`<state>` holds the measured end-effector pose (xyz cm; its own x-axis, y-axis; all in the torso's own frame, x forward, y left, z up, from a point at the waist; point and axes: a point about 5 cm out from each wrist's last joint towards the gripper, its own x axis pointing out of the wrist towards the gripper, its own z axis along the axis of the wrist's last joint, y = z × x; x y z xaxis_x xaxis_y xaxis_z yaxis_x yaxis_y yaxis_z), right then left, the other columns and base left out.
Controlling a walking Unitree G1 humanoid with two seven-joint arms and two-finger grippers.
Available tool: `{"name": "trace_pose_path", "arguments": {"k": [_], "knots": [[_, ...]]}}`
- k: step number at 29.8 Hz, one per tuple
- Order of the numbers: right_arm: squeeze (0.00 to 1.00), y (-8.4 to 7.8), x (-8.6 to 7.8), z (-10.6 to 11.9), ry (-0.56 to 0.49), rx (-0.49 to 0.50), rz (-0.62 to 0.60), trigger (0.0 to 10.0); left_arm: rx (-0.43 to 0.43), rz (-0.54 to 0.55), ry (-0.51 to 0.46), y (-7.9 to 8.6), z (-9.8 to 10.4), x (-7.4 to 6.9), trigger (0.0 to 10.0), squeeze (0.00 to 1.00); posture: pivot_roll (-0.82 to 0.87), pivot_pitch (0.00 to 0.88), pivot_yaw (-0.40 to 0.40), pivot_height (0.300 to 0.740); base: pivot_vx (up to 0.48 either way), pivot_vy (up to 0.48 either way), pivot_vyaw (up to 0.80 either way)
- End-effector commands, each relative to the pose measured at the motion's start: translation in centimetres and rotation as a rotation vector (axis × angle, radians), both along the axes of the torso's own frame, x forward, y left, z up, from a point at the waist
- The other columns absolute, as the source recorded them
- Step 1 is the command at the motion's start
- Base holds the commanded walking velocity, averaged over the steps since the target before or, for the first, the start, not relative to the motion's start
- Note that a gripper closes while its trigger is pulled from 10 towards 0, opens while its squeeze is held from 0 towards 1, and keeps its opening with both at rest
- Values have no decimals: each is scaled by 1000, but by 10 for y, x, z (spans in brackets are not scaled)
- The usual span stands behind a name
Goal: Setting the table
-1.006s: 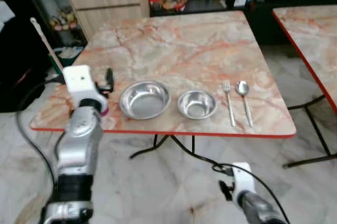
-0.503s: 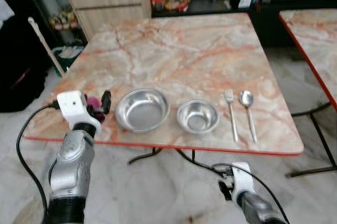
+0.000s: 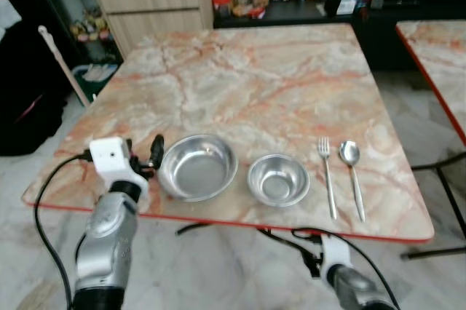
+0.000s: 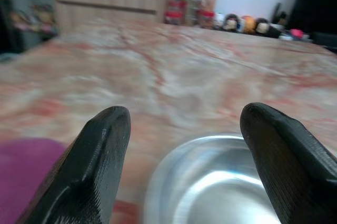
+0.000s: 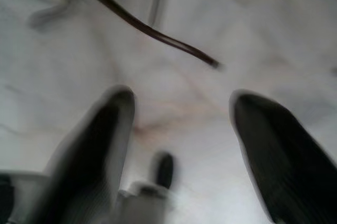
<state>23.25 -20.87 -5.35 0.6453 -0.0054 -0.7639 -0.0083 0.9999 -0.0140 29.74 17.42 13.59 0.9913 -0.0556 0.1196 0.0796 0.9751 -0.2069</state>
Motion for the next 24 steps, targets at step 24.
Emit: {"name": "trace_pose_path", "arguments": {"k": [24], "knots": [[0,7,3,1,-4,14,15,10000,-61,119,200,21,-21,-20,10000,0,27,57,61,740,0,0,0]]}}
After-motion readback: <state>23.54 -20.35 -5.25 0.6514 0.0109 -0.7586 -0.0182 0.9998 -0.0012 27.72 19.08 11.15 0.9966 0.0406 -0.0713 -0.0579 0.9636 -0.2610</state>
